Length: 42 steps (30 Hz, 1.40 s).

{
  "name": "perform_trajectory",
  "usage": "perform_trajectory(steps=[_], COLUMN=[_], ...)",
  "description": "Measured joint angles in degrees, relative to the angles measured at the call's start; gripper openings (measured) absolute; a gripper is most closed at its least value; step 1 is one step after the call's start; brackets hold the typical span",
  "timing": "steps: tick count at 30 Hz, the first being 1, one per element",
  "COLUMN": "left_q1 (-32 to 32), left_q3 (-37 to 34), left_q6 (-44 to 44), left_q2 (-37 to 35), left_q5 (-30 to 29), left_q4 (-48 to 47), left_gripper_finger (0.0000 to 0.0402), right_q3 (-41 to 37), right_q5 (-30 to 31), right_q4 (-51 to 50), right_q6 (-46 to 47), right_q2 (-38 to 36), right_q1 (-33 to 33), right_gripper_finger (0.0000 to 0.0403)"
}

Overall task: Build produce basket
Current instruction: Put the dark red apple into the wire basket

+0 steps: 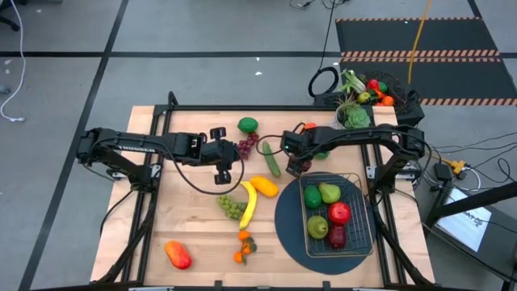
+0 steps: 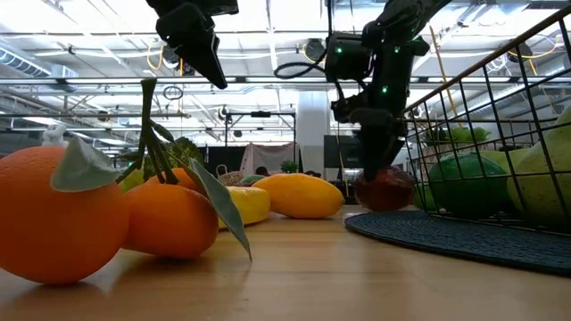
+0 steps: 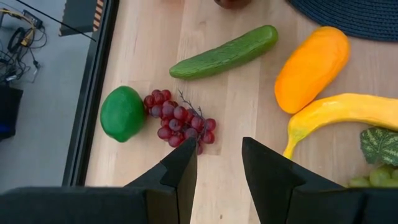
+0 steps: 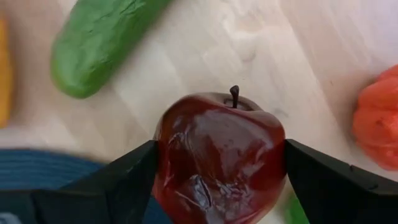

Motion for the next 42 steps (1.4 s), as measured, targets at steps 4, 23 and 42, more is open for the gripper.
perform_trajectory(steps=[4, 23, 42], left_q1=[0.0, -0.02, -0.83], left_q3=[0.0, 0.0, 0.0], left_q6=[-0.24, -0.31, -1.44], left_q2=[0.0, 0.0, 0.0], left_q5=[0.0, 0.0, -0.02], left_q4=[-0.02, 0.3, 0.24], left_gripper_finger=[0.0129, 0.0129, 0.0129], right_q3=[0.01, 0.03, 0.07], right_q5=[-2.83, 1.62, 6.53], right_q4=[-0.16, -10.27, -27.37], right_q6=[0.36, 6.97, 35.98], right_q2=[-2.89, -28.33, -37.45], right_q1=[0.45, 6.68, 27.62], right_gripper_finger=[0.0321, 0.0322, 0.0322])
